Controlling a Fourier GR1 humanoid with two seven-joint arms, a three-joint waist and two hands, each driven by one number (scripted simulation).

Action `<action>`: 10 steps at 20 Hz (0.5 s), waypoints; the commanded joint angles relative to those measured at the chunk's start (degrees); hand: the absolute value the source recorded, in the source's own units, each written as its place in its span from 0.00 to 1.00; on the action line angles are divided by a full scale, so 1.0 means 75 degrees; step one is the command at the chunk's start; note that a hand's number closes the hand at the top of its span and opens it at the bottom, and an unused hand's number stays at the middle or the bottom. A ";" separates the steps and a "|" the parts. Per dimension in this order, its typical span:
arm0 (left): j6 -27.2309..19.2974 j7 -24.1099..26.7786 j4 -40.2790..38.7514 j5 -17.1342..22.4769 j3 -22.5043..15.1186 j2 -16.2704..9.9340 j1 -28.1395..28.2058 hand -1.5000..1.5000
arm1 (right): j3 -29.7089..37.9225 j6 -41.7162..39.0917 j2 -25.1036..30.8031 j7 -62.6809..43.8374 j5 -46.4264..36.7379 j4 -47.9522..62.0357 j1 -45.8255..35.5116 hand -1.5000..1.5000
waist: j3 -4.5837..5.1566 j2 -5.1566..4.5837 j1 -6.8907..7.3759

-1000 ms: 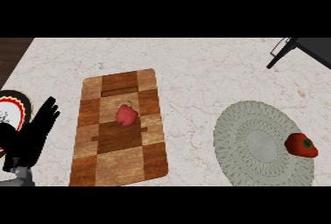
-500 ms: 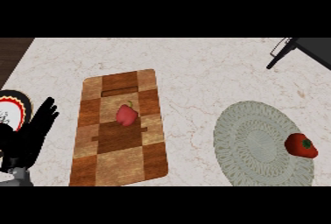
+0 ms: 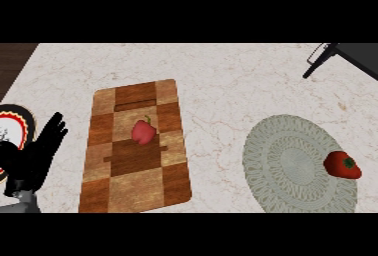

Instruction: Pick the squash from the placemat and place it in the tiered shelf

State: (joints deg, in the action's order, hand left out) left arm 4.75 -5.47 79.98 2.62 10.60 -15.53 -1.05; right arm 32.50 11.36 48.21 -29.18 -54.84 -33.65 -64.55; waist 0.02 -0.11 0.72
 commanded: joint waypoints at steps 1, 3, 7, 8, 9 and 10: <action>0.0159 -0.0127 0.0232 0.0095 0.0053 -0.0101 0.0130 0.50 | 0.0447 -0.0100 0.0054 0.0018 0.0693 -0.0263 -0.0145 0.00 | -0.0005 0.0025 -0.0030; 0.0080 0.0108 0.0322 0.0004 0.0118 -0.0072 0.0451 0.50 | 0.0624 -0.0204 0.0136 0.0173 0.1033 -0.0632 0.0262 0.00 | -0.0003 0.0043 -0.0084; 0.0065 -0.0080 0.0021 0.0113 0.0292 -0.0156 0.0096 0.50 | 0.1039 -0.0243 0.0452 0.0188 0.1603 -0.1291 0.0105 0.00 | -0.0002 0.0052 -0.0154; -0.0083 0.0112 0.0128 -0.0089 0.0102 0.0074 0.0369 0.50 | 0.1139 -0.0595 0.0526 0.0306 0.1840 -0.1747 0.0431 0.00 | -0.0001 0.0088 -0.0238; 0.0100 -0.0077 0.0264 0.0073 0.0198 -0.0093 0.0321 0.50 | 0.0977 -0.0793 0.0534 -0.0182 0.1804 -0.2152 0.0320 0.00 | 0.0003 0.0089 -0.0207; 0.0053 -0.0129 0.0258 0.0020 0.0101 0.0031 0.0437 0.50 | 0.1174 -0.0878 0.0473 -0.0117 0.2068 -0.2517 0.0597 0.00 | 0.0001 0.0101 -0.0253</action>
State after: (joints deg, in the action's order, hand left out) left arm 5.36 -5.83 81.07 3.04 11.85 -16.11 0.78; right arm 39.21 7.63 51.01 -28.85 -43.42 -45.10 -62.67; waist 0.02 0.40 -0.56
